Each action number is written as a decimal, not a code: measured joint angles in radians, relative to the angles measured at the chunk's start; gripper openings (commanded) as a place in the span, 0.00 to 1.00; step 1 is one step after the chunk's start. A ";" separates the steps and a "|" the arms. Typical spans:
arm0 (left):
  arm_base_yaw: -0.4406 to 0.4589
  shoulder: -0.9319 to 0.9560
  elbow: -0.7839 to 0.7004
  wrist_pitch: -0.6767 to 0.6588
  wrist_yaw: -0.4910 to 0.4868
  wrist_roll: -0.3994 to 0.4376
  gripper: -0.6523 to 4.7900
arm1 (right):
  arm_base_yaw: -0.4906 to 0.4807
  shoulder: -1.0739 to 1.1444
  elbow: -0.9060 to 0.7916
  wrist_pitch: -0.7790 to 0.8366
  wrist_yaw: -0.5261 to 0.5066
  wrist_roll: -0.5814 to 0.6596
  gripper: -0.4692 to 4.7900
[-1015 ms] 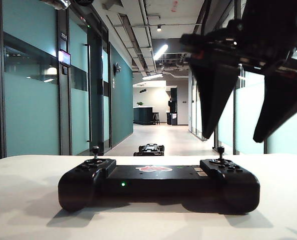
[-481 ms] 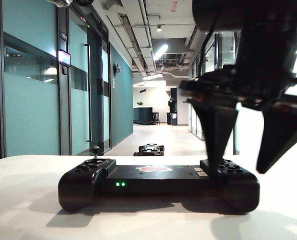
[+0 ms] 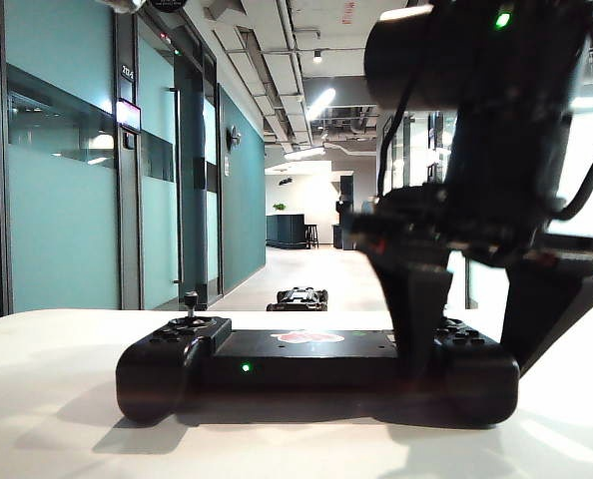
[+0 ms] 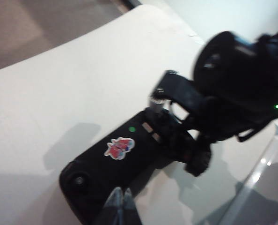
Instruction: Push the left joystick on the remote control sitting on the white table forward to make the robot dog walk in a straight line until it approaches the door.
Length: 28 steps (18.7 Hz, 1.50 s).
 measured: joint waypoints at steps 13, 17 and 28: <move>0.000 0.000 0.000 0.000 0.002 0.000 0.11 | -0.013 0.035 0.000 0.044 0.005 0.000 0.42; 0.000 0.000 0.000 -0.001 0.002 0.000 0.11 | -0.012 0.035 0.000 0.041 0.003 -0.010 0.34; 0.000 0.074 -0.059 0.043 0.022 0.143 0.11 | -0.011 0.032 0.006 -0.083 0.068 0.211 0.34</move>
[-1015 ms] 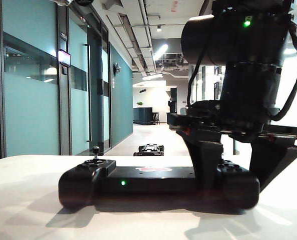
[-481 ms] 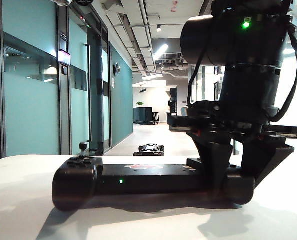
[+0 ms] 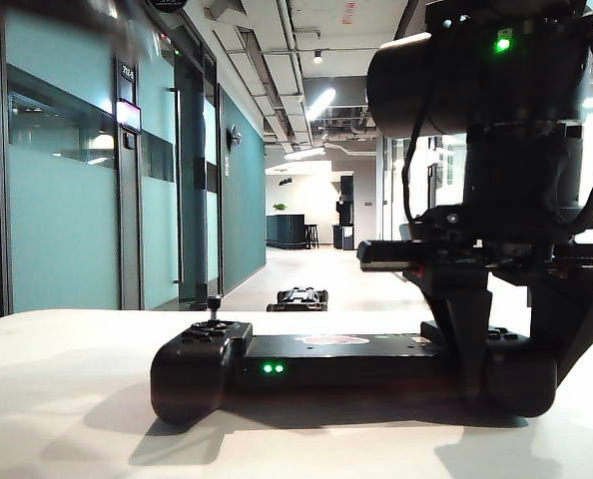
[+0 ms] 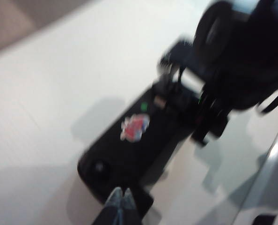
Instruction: Push the left joystick on the remote control sitting on the white table forward to make the robot dog walk in a straight line until it approaches the door.
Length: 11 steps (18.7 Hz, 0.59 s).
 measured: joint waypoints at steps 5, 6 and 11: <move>0.000 0.078 -0.172 0.231 0.082 0.039 0.11 | 0.000 0.000 0.000 -0.001 0.001 0.019 0.34; 0.000 0.107 -0.194 0.245 0.096 0.045 0.11 | 0.000 0.000 0.000 -0.001 0.001 0.019 0.34; 0.000 0.256 -0.201 0.307 0.139 0.162 0.11 | 0.000 0.000 0.000 -0.001 0.001 0.019 0.34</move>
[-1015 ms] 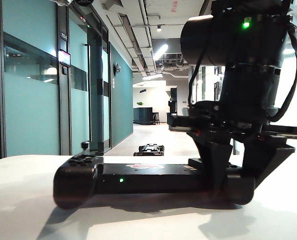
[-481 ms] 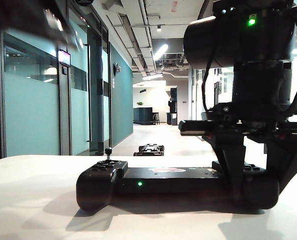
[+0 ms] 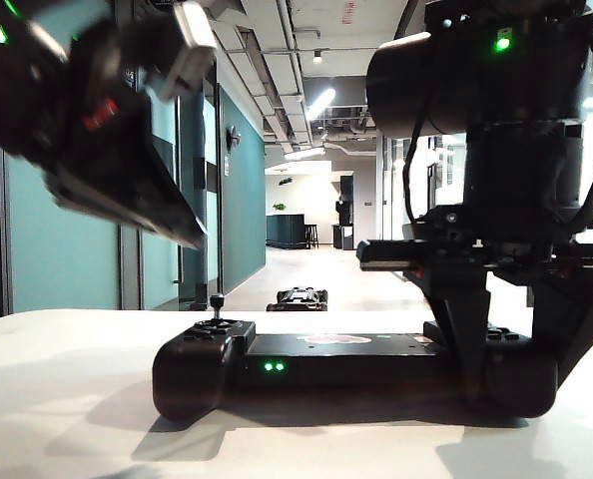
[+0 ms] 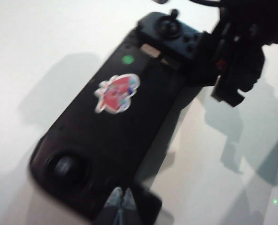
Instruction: Push the left joystick on the remote control sitting on the white table forward to make the robot dog walk in a straight line until it approaches the door.
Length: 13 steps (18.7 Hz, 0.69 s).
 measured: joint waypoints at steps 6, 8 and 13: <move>0.000 0.146 0.000 0.130 0.036 0.027 0.11 | 0.000 0.000 0.000 0.000 0.000 0.000 0.34; 0.000 0.170 0.000 0.152 0.036 0.030 0.11 | 0.000 0.000 0.000 0.000 0.000 0.000 0.34; 0.000 0.225 0.000 0.222 0.037 0.034 0.11 | 0.000 0.000 0.000 0.000 0.000 0.000 0.34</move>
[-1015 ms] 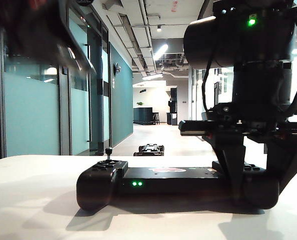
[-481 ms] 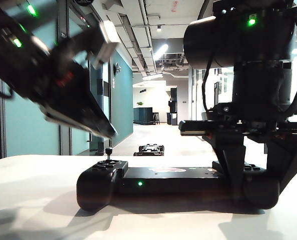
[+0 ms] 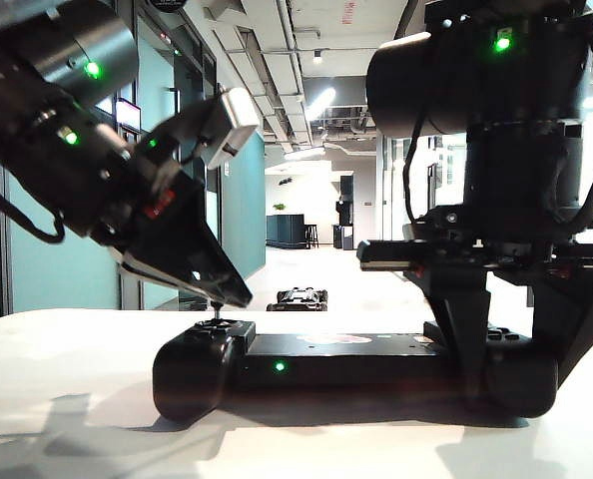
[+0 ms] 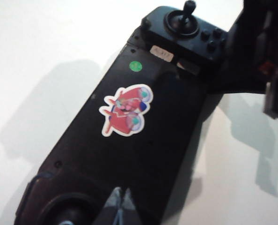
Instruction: Push the left joystick on the remote control sitting on the white table forward to make the robot dog walk in a straight line until it approaches the door.
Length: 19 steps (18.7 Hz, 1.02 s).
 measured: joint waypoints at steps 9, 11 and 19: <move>0.064 0.031 0.000 0.013 0.024 0.041 0.11 | 0.000 0.000 0.000 0.000 0.000 0.006 0.34; 0.064 0.031 0.000 0.014 0.049 0.041 0.11 | 0.000 0.000 0.000 0.000 0.000 0.006 0.34; 0.064 0.056 0.000 0.050 0.088 0.041 0.11 | 0.000 0.000 0.000 -0.001 0.001 0.006 0.34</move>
